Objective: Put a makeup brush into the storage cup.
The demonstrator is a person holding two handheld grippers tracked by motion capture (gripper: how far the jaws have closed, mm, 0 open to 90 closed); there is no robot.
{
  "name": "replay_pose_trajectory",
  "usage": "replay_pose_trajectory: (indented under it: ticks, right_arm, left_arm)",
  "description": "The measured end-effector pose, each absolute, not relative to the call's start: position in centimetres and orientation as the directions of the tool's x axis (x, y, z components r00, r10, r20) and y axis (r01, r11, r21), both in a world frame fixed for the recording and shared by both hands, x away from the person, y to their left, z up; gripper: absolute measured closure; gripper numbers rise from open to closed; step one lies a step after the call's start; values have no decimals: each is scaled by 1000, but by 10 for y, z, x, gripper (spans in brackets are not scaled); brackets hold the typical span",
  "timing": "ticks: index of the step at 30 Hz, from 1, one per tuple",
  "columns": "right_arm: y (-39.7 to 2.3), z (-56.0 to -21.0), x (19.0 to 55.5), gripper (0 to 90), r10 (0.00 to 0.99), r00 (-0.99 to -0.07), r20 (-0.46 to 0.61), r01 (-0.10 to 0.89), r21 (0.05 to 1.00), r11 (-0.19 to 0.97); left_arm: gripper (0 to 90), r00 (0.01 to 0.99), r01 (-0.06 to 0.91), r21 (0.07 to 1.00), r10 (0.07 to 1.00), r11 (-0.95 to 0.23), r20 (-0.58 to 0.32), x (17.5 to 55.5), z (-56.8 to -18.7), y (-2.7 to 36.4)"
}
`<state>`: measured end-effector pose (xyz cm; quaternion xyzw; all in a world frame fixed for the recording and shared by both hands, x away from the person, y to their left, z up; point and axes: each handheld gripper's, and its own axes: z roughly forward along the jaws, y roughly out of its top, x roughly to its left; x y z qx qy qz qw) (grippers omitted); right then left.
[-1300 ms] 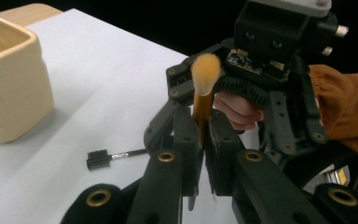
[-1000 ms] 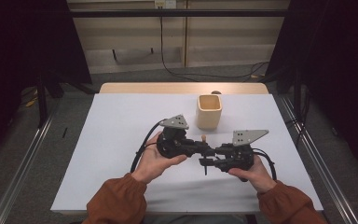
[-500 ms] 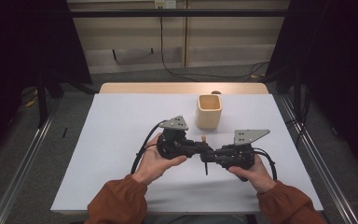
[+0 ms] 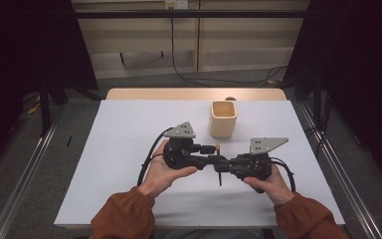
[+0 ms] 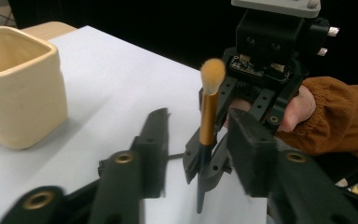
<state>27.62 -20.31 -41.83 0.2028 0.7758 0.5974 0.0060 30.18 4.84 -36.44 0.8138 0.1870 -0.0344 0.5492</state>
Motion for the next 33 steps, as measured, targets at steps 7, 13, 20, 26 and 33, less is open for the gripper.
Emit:
replay_pose_trajectory:
  ticks: [7,13,20,26,33]
  right_arm:
    - [-205,-418,277,834,334,-913,234,309,931,194]
    - [-206,-418,277,834,339,-912,232,309,932,191]
    - [-209,-418,279,833,362,-902,235,316,931,181]
    - [-211,-416,278,834,369,-899,236,316,933,172]
    - [-215,-416,278,833,384,-894,229,313,934,172]
  left_arm:
    - [251,923,316,903,313,-292,-222,296,-360,56]
    - [88,906,326,909,359,-258,-224,299,-364,66]
    - [37,891,334,914,392,-229,-227,297,-372,81]
    - [26,872,329,920,443,-212,-210,296,-375,92]
    - [31,856,323,924,481,-206,-192,296,-383,113]
